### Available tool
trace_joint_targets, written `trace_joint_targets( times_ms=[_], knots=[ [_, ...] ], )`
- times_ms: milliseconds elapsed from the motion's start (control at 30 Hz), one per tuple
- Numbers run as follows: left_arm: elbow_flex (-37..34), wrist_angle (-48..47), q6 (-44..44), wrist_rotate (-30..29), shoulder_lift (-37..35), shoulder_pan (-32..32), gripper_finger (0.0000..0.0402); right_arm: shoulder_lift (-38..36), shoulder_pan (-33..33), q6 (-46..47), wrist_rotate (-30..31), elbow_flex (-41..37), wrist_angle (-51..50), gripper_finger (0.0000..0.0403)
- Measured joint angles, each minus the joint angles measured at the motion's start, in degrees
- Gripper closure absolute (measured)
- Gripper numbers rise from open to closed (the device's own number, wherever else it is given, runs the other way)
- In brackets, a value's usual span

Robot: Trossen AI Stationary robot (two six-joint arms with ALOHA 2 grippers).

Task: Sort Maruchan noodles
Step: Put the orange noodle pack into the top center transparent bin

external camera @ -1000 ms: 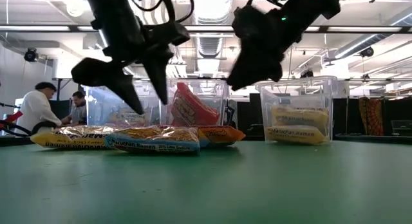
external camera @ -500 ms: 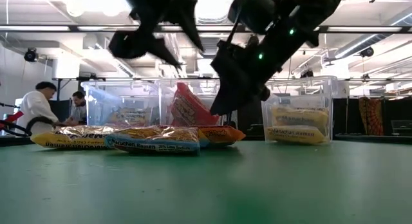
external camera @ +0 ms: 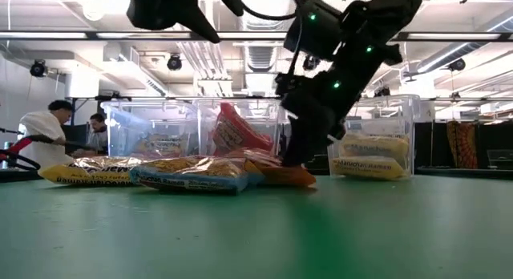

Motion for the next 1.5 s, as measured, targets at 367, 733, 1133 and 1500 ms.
trace_joint_targets(
  times_ms=[367,733,1133,1500],
  knots=[
    [-1.87,1.99,-3.11,-1.32,0.11,-1.57,0.0201,-7.62,4.13,3.87,-19.18,-0.22,-18.31,0.0262],
    [-8.02,21.77,-7.7,-1.29,4.53,-1.95,0.0201,-16.2,7.91,6.01,-15.4,-0.26,-22.85,0.0262],
    [-5.13,39.69,-27.02,-5.7,18.48,-4.08,0.0201,-14.05,8.41,-18.64,-7.11,-5.42,-24.5,0.0262],
    [12.84,30.69,-39.3,-14.06,33.04,-4.56,0.0201,-15.29,8.41,-24.45,-9.12,-13.59,-18.78,0.0262]
  ],
)
